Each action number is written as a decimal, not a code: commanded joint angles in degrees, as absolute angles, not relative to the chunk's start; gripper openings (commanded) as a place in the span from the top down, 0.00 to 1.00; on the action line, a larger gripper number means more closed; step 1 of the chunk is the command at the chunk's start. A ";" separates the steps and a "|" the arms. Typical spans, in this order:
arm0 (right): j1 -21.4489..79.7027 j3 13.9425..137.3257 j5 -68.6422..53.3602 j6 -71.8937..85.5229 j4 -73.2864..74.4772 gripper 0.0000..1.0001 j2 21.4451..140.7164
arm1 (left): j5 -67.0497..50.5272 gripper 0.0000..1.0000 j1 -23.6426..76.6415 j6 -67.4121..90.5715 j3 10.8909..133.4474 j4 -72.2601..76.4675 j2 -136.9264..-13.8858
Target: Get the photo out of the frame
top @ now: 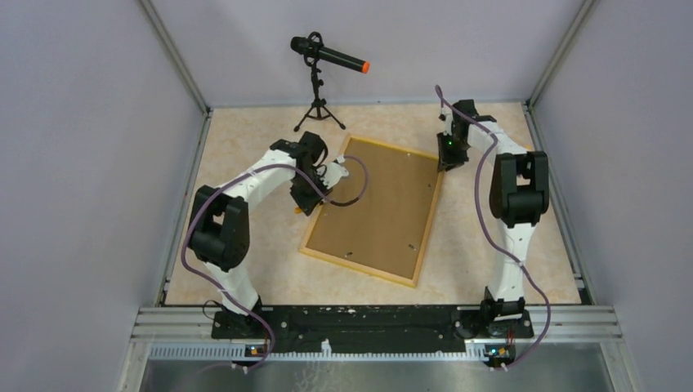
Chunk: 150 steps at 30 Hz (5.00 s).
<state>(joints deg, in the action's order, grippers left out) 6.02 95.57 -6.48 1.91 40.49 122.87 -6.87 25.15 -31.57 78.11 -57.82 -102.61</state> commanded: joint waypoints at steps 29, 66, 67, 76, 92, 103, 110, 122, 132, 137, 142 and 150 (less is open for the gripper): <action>7.21 91.11 -38.32 -25.61 30.36 0.31 102.08 | -39.81 1.00 17.58 -36.09 106.66 -80.63 -109.84; 43.33 65.65 -20.66 -52.28 13.26 1.00 84.28 | -59.93 0.53 17.48 -25.29 100.45 -74.98 -107.00; 42.66 65.99 -20.58 -50.10 12.47 1.00 84.16 | -61.38 0.45 15.12 -23.24 99.23 -72.23 -105.96; 39.26 73.03 -19.08 -26.58 8.76 1.00 86.96 | -72.21 0.09 4.97 5.94 85.57 -41.57 -95.88; 41.02 74.15 -22.94 -22.17 7.87 1.00 86.93 | -65.09 0.28 11.33 22.62 78.58 -20.18 -91.63; 41.35 74.41 -24.17 -21.07 7.57 1.00 87.24 | -65.48 0.63 12.22 22.94 78.99 -18.93 -92.71; 41.31 75.70 -23.64 -21.20 10.86 0.84 88.32 | -67.69 1.00 12.13 26.50 77.81 -13.85 -93.00; 16.24 74.57 -27.50 -11.96 31.62 0.40 92.00 | -37.85 1.00 12.16 -10.89 92.94 -40.85 -99.72; 4.61 63.53 -24.84 -11.53 39.29 0.46 93.13 | -19.36 1.00 20.80 -20.72 98.52 -39.42 -106.86; 2.81 62.63 -24.57 -12.65 42.20 0.48 95.56 | -14.83 1.00 22.10 -22.39 102.59 -38.26 -111.03; 2.47 62.16 -24.99 -13.07 43.95 0.48 96.20 | -11.78 1.00 23.30 -24.42 104.15 -37.59 -113.59; 2.26 60.44 -24.51 -14.48 45.37 0.48 96.53 | -9.94 1.00 25.05 -25.98 102.83 -36.69 -114.85</action>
<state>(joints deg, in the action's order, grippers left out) 2.85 61.71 -24.49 -13.30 44.38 96.42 -11.62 23.90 -24.25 101.80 -39.27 -114.96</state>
